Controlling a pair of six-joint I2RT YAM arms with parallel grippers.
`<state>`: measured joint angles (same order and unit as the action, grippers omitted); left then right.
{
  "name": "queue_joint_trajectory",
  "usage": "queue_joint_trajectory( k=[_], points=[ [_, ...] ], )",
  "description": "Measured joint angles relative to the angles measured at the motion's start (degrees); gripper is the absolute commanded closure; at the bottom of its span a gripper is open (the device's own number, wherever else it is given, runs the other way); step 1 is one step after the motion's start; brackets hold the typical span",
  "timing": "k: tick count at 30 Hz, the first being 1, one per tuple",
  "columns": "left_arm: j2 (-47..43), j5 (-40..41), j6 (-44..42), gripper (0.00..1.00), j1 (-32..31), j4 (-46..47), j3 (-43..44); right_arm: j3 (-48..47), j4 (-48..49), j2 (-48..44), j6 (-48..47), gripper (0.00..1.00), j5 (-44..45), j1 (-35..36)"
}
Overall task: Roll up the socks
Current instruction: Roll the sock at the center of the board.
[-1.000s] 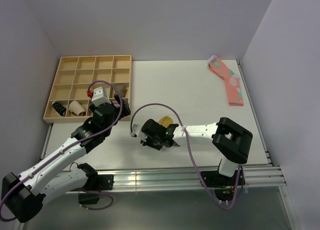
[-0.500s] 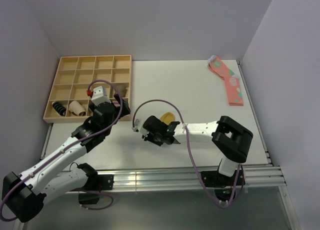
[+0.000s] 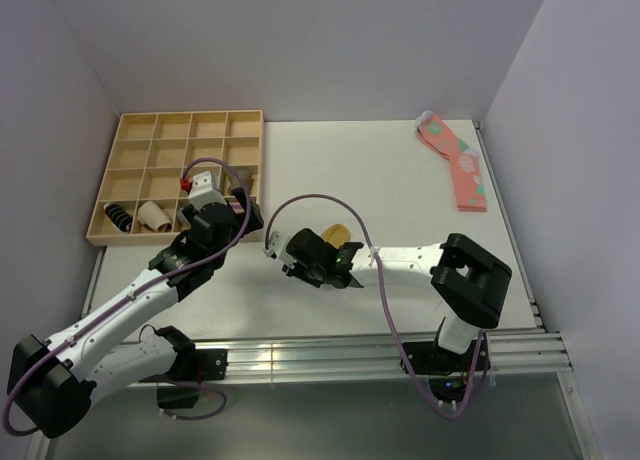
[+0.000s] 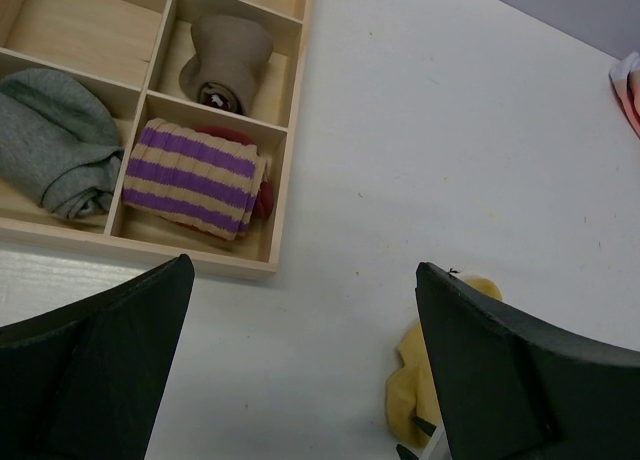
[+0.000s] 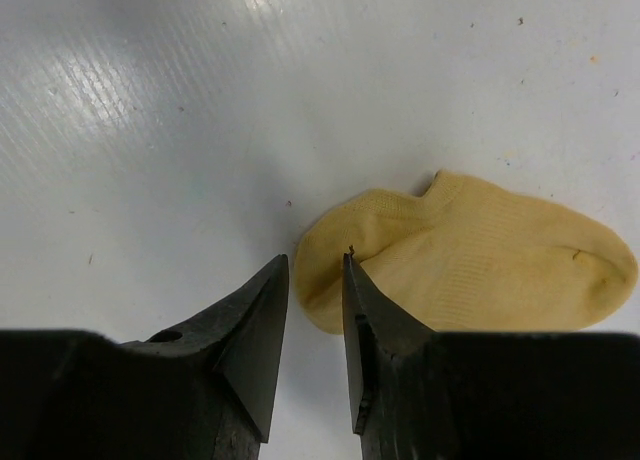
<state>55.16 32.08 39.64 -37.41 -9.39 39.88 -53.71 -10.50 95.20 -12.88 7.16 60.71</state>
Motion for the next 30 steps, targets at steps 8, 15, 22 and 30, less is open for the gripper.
queue_joint_trajectory(
  k=[8, 15, 22, 30],
  points=[
    [0.2, -0.7, 0.0, 0.01, 0.3, 0.1, 0.0, 0.0, 0.0, 0.2, 0.0, 0.63, 0.5, 0.0],
    [0.5, -0.8, -0.3, 0.01, 0.7, 0.1, 0.0, 0.0, -1.0, 2.1, 0.4, 0.61, -0.2, -0.3],
    [1.0, -1.2, -1.0, 0.0, 1.4, 0.2, 0.0, -0.9, -2.4, 3.0, 1.1, 0.57, -2.2, -1.9],
    [1.9, -2.1, -1.3, 0.01, 2.2, 1.1, 0.0, -3.5, -5.2, 4.6, 1.4, 0.73, -7.5, -5.4]
  ],
)
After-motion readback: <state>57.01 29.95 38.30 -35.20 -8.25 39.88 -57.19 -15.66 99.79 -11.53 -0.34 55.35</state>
